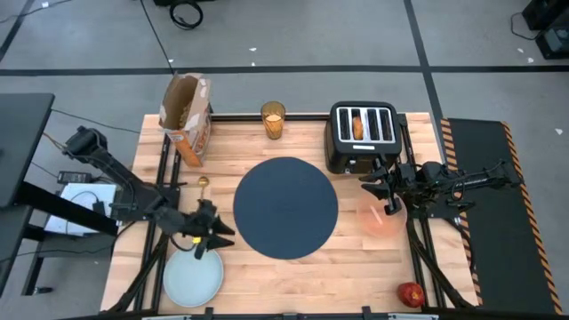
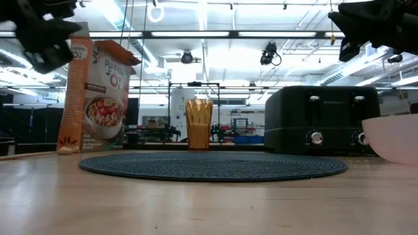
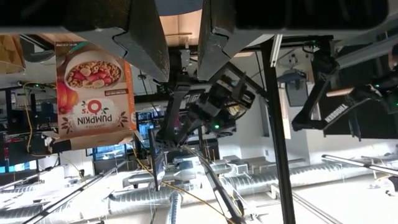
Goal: Arrange a breakfast setting
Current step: Put the spoon on the right side of the placemat
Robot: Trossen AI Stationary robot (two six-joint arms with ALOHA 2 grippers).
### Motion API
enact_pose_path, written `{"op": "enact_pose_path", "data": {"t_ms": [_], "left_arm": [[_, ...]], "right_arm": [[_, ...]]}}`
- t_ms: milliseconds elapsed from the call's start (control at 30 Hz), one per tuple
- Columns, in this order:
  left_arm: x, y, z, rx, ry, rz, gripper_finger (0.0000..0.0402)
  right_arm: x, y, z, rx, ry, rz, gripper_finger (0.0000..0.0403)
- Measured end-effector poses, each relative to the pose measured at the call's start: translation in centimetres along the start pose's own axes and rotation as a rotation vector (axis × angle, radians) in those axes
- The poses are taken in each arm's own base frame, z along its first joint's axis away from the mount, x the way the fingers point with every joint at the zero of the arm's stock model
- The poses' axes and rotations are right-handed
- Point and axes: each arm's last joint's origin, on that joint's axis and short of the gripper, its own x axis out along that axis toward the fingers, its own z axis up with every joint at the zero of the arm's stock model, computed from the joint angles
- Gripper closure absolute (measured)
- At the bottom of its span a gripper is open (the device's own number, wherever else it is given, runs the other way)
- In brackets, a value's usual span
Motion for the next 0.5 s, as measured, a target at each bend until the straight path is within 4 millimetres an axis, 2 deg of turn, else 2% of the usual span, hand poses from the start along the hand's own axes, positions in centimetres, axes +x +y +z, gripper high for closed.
{"op": "enact_pose_path", "data": {"t_ms": [167, 300, 400, 500], "left_arm": [[0.6, -3.5, -0.7, -0.208, 0.095, -0.049, 0.0236], [0.5, -5.7, -0.9, -0.300, 0.197, 0.069, 0.0274], [0.3, -5.5, -0.6, -0.291, 0.226, 0.266, 0.0297], [0.0, -4.2, -0.2, -0.295, 0.205, 0.465, 0.0313]], "right_arm": [[0.0, 0.0, -0.1, 0.000, 0.006, -0.001, 0.0308], [0.0, 0.0, -0.1, -0.003, 0.014, -0.002, 0.0310], [0.0, 0.0, -0.2, -0.014, 0.022, -0.006, 0.0311], [0.0, 0.0, -0.3, -0.016, 0.024, -0.008, 0.0311]]}}
